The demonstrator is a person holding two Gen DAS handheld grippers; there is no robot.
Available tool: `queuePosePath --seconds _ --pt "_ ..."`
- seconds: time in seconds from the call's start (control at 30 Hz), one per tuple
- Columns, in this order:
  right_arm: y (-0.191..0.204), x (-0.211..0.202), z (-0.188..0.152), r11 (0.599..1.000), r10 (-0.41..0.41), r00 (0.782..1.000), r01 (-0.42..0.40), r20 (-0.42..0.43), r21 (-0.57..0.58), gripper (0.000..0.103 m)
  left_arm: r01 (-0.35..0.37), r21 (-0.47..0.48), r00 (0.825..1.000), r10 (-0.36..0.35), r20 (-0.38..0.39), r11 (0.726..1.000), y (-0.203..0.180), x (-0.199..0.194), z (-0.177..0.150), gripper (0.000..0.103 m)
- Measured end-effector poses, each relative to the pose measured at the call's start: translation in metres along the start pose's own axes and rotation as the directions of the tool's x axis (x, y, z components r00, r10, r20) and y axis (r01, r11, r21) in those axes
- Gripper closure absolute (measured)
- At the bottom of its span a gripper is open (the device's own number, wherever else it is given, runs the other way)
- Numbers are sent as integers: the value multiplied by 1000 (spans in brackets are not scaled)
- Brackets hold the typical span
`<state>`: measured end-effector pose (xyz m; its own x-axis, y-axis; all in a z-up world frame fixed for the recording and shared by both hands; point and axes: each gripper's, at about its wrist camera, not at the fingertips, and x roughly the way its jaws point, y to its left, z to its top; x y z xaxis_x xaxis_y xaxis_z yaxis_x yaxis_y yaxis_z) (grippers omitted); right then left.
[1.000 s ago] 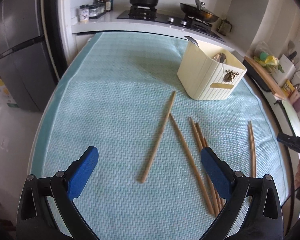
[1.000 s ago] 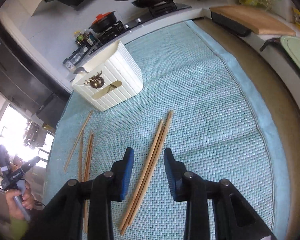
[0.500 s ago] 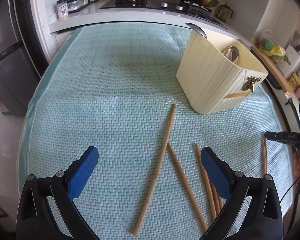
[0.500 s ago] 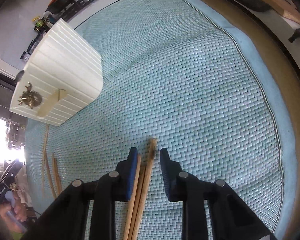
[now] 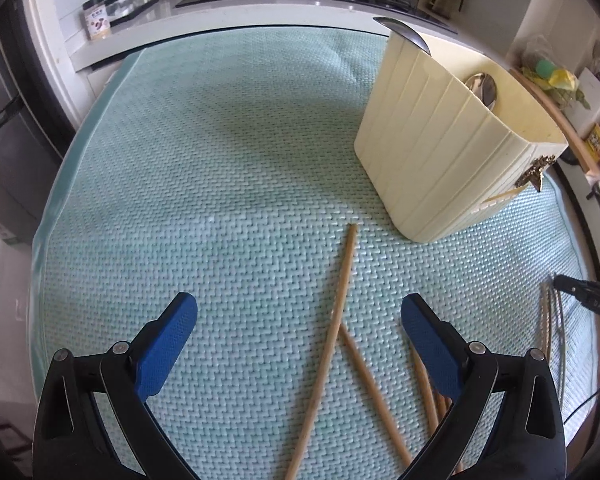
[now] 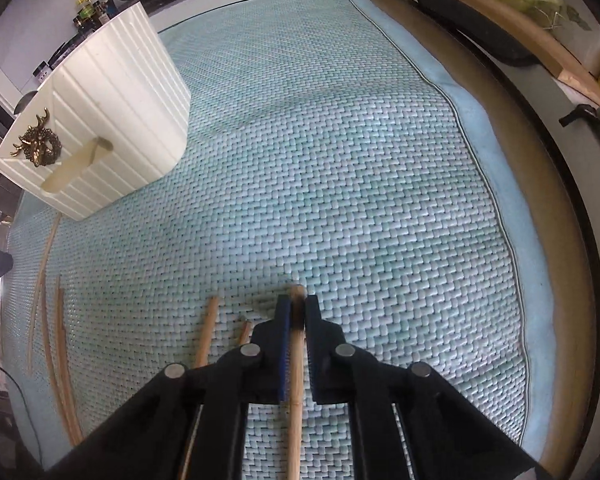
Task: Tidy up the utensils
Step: 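Grasp a pair of chopsticks with the right tool while the left tool grasps one chopstick, then lift the chopsticks and carry both tools over the cream box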
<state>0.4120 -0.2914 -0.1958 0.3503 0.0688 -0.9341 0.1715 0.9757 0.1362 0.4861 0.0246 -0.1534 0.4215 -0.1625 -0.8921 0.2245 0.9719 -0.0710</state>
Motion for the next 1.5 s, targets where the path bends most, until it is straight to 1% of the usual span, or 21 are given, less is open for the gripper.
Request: queuePosePath --seconds 0.07,0.13,0.2,0.3,0.37,0.4,0.43,0.47,0.5,0.53,0.57,0.6,0.7,0.77,0.9,0.93,1.07,1.17,1.2,1.33,1.5 --pt "-8 -5 -6 1000 9 1000 -9 4 10 96 -27 39 1000 27 -15 999 -10 11 9 5" --pt "-17 -11 -6 999 24 1000 -24 6 22 96 -57 70 997 60 -43 996 -17 25 14 19" --pt "-21 -16 -10 999 30 999 -30 13 26 96 -82 85 994 88 -68 993 -23 37 19 26" --pt "-24 -22 -16 999 41 999 -42 23 31 96 -113 101 990 121 -75 988 -30 47 21 28" --pt "-26 -23 -18 999 45 999 -46 27 24 96 -125 120 988 135 -75 985 -37 50 21 34" --pt "-27 -24 -20 999 48 998 -48 30 23 96 -131 132 987 142 -79 983 -40 52 20 41" --pt "-26 -24 -20 998 53 998 -54 32 22 96 -126 137 988 136 -69 983 -44 51 20 50" --pt "-26 -24 -20 998 63 997 -64 36 22 96 -120 138 989 130 -70 983 -46 51 20 57" --pt "-27 -23 -15 997 72 997 -73 40 21 96 -102 135 991 112 -72 986 -48 50 20 75" --pt "-30 -26 -15 997 78 996 -79 47 19 96 -97 134 991 107 -75 986 -48 49 20 98" --pt "-29 -29 -15 996 91 994 -92 58 17 96 -96 137 991 107 -80 986 -49 47 19 97" --pt "-37 -36 -19 995 100 993 -101 67 13 96 -85 133 992 96 -80 987 -48 45 18 98" --pt "-44 -55 -27 991 129 987 -130 96 6 96 -40 89 997 45 -64 995 -36 30 14 99" --pt "-53 -66 -31 989 148 982 -150 118 4 96 -4 49 999 5 -36 999 -26 12 12 99" --pt "-48 -94 -38 983 182 969 -183 167 -10 96 40 0 998 -40 42 999 -9 -34 6 99" --pt "-48 -98 -25 982 189 965 -189 180 -19 96 54 -9 997 -53 64 999 -6 -47 3 99" --pt "-45 -127 -30 978 208 949 -200 237 -59 96 93 -23 983 -88 158 995 5 -101 -8 99" --pt "-37 -152 -30 976 214 932 -193 292 -97 96 110 -21 968 -102 230 994 2 -142 -19 99" --pt "-36 -161 -32 975 216 926 -190 311 -112 96 116 -21 962 -107 251 993 6 -150 -16 99" --pt "-28 -197 -44 970 225 892 -169 392 -173 96 136 -20 939 -123 322 990 9 -186 -23 99" --pt "-17 -230 -52 966 225 852 -131 472 -223 96 146 -14 922 -131 365 989 3 -213 -28 99"
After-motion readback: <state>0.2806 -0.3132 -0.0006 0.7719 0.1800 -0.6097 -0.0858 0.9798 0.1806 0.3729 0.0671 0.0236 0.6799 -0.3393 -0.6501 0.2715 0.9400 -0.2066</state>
